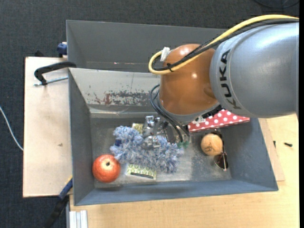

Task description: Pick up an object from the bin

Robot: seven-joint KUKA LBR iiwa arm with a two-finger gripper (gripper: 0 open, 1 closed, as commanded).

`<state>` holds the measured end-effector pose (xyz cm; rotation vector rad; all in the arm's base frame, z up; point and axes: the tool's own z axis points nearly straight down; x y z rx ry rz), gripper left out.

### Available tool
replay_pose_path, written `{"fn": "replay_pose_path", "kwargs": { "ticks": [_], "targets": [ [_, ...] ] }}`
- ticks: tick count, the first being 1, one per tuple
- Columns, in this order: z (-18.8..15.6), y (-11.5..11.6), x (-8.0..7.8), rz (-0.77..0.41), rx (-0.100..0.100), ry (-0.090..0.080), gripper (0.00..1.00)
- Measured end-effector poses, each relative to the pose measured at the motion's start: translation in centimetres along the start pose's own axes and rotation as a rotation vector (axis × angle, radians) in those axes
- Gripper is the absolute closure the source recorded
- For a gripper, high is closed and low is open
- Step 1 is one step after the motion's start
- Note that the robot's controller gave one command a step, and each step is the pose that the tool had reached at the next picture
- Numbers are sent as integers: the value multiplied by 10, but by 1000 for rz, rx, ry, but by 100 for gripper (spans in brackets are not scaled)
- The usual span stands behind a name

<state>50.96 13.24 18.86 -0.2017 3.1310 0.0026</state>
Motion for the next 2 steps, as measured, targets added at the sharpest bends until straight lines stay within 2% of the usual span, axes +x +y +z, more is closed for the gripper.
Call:
{"fn": "replay_pose_path", "kwargs": {
  "ticks": [1, 2],
  "targets": [
    [0, 0, 0, 1, 0, 0, 100],
    [-93, -43, -3, -140, 0, -2, 100]
  ]
}}
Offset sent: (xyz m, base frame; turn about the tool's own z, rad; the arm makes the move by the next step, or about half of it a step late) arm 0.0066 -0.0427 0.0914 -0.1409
